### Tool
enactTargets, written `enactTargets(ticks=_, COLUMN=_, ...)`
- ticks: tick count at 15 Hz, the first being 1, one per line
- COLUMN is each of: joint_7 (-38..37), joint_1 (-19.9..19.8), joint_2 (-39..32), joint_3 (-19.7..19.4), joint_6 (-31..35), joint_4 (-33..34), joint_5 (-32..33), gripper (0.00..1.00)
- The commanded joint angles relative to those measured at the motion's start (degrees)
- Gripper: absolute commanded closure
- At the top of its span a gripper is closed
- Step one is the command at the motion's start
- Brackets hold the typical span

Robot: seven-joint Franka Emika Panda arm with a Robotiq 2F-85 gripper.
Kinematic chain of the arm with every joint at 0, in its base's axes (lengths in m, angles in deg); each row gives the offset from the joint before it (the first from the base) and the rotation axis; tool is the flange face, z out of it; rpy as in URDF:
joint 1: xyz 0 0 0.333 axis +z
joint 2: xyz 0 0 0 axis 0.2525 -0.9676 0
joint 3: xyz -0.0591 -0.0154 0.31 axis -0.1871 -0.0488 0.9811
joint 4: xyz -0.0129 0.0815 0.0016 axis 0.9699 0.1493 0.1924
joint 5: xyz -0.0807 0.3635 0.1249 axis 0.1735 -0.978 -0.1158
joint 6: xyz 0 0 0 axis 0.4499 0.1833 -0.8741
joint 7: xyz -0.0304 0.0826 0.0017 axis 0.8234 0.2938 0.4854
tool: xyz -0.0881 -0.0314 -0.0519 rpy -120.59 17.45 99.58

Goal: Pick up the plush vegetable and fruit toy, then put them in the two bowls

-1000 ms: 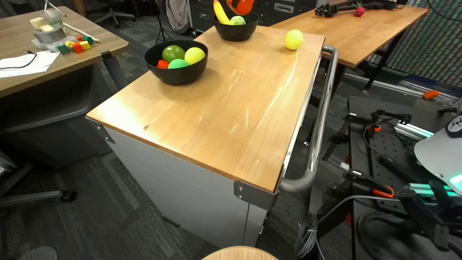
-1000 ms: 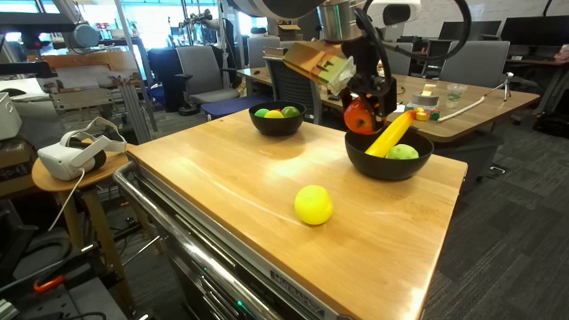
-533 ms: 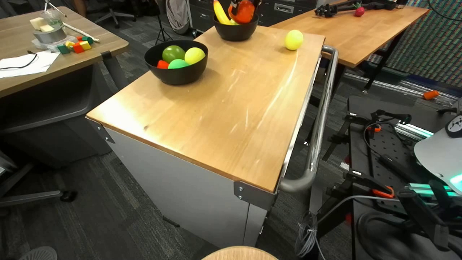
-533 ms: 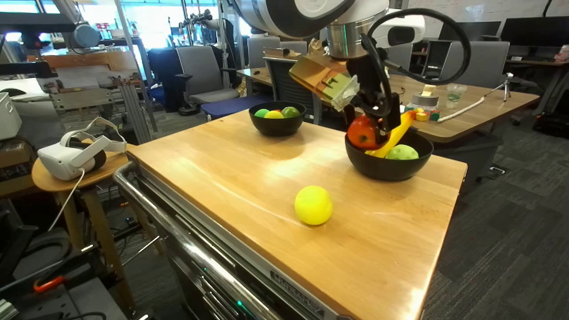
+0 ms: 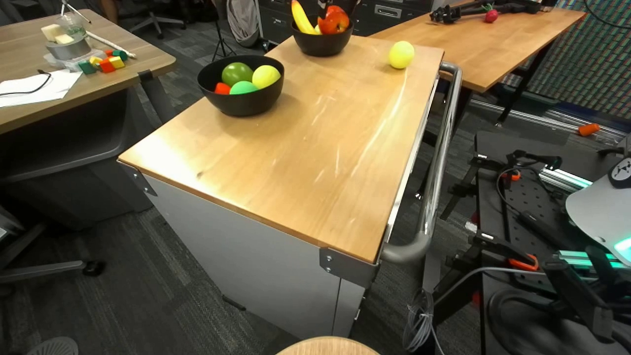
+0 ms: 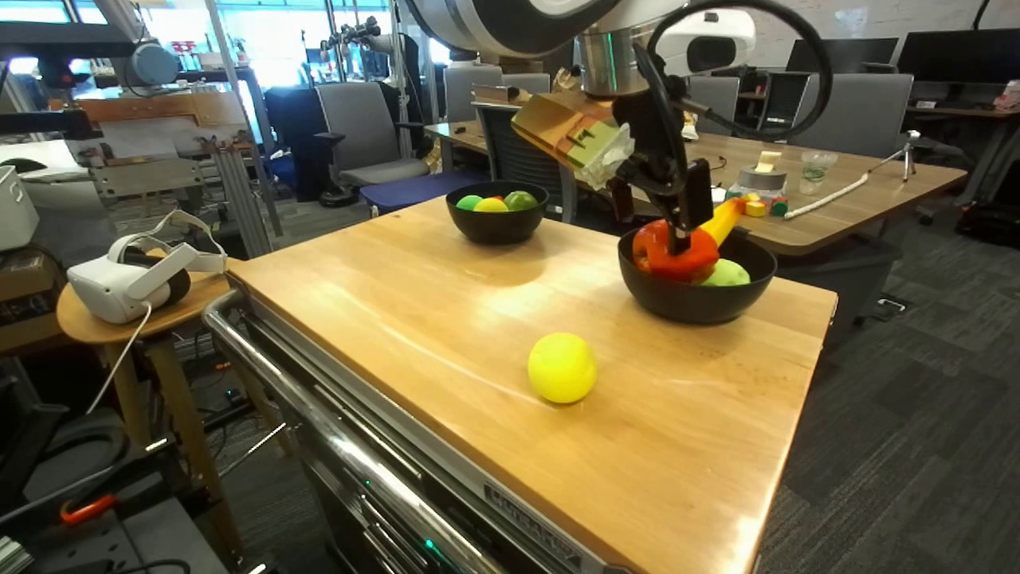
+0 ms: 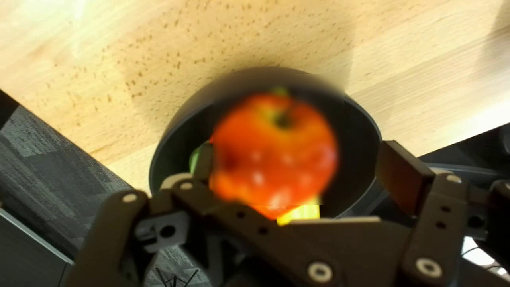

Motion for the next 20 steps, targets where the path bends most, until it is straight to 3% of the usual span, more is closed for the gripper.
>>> enactTargets(ticks=1, joint_7=-6.4, joint_1=2.93, joint_2=12.63, joint_3=-2.94, joint_6=-4.73, joint_4=-9.7, joint_5=10.02, gripper=0.0)
enactTargets(ticks=3, joint_7=-11.06, joint_1=2.8, joint_2=18.22, joint_3=-3.05, joint_6=-9.13, joint_4=-12.83, joint_5=17.16, gripper=0.0)
enactTargets(ticks=6, joint_7=-16.37, joint_1=0.58, joint_2=28.15, joint_3=-1.24, joint_6=-15.17, joint_4=-20.2, joint_5=21.65, gripper=0.0)
enactTargets(ticks=9, joint_7=-14.77, joint_1=-0.59, joint_2=35.35, joint_3=-1.33, joint_6=-11.51, joint_4=-30.1, joint_5=15.74, gripper=0.0)
enactTargets(ticks=10, joint_7=-13.59, joint_1=-0.81, joint_2=29.22, joint_3=-0.52, joint_6=-14.45, joint_4=-22.9, joint_5=17.03, gripper=0.0)
enactTargets(ticks=13, joint_7=-13.62, joint_1=-1.73, joint_2=32.25, joint_3=-0.26, joint_6=-12.28, joint_4=-28.09, joint_5=16.05, gripper=0.0)
enactTargets(ticks=20, joint_7=-18.59, joint_1=-5.04, joint_2=21.19, joint_3=0.91, joint_6=1.45, joint_4=-25.96, joint_5=23.11, gripper=0.0)
